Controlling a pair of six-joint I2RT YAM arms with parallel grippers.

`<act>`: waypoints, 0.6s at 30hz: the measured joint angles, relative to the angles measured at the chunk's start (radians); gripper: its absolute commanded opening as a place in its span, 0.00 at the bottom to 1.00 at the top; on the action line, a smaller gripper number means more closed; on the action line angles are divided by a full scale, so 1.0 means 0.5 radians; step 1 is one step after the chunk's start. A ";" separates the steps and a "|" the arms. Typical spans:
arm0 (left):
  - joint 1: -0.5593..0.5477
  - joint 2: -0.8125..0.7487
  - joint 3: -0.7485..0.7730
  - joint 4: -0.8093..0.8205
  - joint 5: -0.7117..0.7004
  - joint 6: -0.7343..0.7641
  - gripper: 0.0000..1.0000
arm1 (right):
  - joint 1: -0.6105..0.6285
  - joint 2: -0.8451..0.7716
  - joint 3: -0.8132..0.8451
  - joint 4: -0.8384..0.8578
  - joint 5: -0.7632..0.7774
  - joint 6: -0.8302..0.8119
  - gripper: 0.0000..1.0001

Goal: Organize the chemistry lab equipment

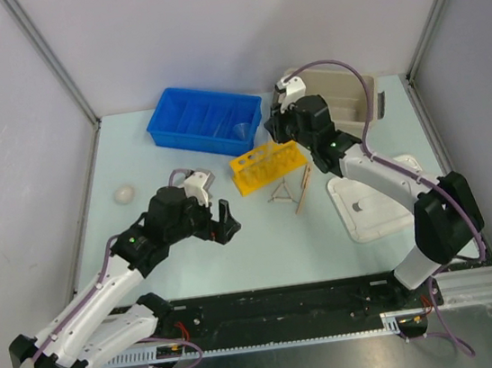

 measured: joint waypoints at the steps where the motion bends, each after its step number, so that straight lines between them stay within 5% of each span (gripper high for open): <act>1: 0.000 -0.002 0.000 0.000 0.000 0.000 0.99 | 0.004 0.011 0.004 0.000 0.004 -0.007 0.23; 18: 0.000 -0.002 0.000 0.000 -0.008 0.000 1.00 | 0.128 0.236 0.011 -0.002 0.136 -0.111 0.30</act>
